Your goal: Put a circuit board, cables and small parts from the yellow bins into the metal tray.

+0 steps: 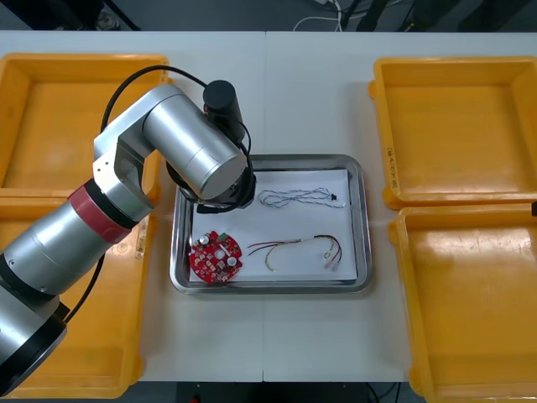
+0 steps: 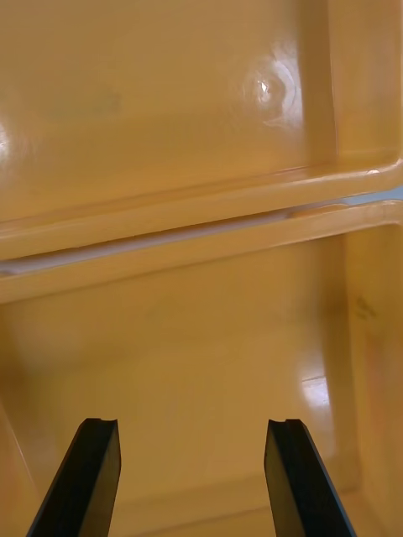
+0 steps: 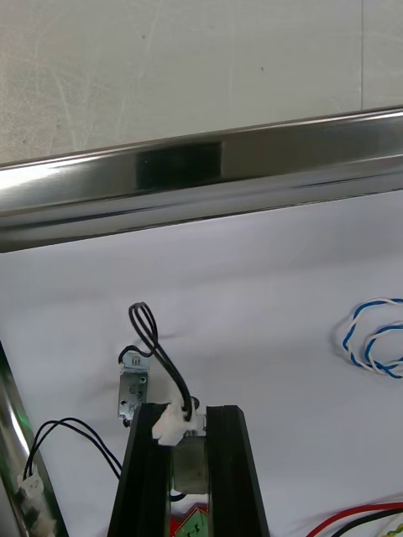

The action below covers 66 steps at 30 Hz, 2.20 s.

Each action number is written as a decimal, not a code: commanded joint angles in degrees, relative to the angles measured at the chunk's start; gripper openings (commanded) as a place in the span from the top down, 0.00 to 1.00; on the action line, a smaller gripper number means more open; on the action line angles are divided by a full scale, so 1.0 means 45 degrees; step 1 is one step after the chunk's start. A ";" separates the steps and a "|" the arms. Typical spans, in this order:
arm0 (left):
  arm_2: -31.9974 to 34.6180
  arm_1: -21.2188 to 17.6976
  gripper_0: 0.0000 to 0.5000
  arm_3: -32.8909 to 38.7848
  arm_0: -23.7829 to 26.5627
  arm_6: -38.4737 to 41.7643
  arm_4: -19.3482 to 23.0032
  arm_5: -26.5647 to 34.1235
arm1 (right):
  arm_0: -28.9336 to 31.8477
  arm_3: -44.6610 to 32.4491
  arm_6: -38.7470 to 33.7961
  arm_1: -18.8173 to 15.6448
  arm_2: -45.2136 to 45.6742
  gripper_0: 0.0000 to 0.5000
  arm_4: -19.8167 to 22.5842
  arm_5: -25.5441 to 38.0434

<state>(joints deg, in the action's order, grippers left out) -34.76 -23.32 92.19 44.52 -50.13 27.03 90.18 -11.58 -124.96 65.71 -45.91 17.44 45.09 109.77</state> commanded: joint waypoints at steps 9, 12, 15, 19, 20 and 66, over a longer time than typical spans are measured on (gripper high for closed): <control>-0.0224 0.0260 0.55 0.0060 -0.0127 0.0983 -0.0205 -0.0606 | 0.0053 0.0053 0.1042 0.1219 0.0559 0.00 -0.1446 0.0051; -0.0263 0.0240 0.05 0.0060 -0.0127 0.1061 -0.0244 -0.0782 | 0.0053 0.0092 0.1276 0.1277 0.0559 0.00 -0.1466 0.0051; -0.0282 0.0240 0.00 0.0040 -0.0127 0.1120 -0.0264 -0.0938 | 0.0053 0.0170 0.1472 0.1277 0.0578 0.00 -0.1368 0.0051; -0.0263 0.0201 0.00 0.0060 -0.0127 0.1198 -0.0264 -0.0958 | 0.0072 0.0366 0.1726 0.1297 0.0578 0.00 -0.1114 0.0051; -0.0263 0.0221 0.00 0.0060 -0.0127 0.1198 -0.0264 -0.0938 | 0.0053 0.0424 0.1765 0.1277 0.0578 0.00 -0.1016 0.0051; 0.5206 -0.0600 0.00 0.4396 -0.0147 -0.1946 0.1397 0.4405 | -0.0045 0.2690 0.5339 0.1297 0.1633 0.00 0.0312 0.0051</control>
<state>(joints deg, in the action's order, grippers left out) -14.96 -23.65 109.34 44.49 -50.38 32.32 109.56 -11.57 -112.69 88.53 -40.35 22.73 45.93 109.77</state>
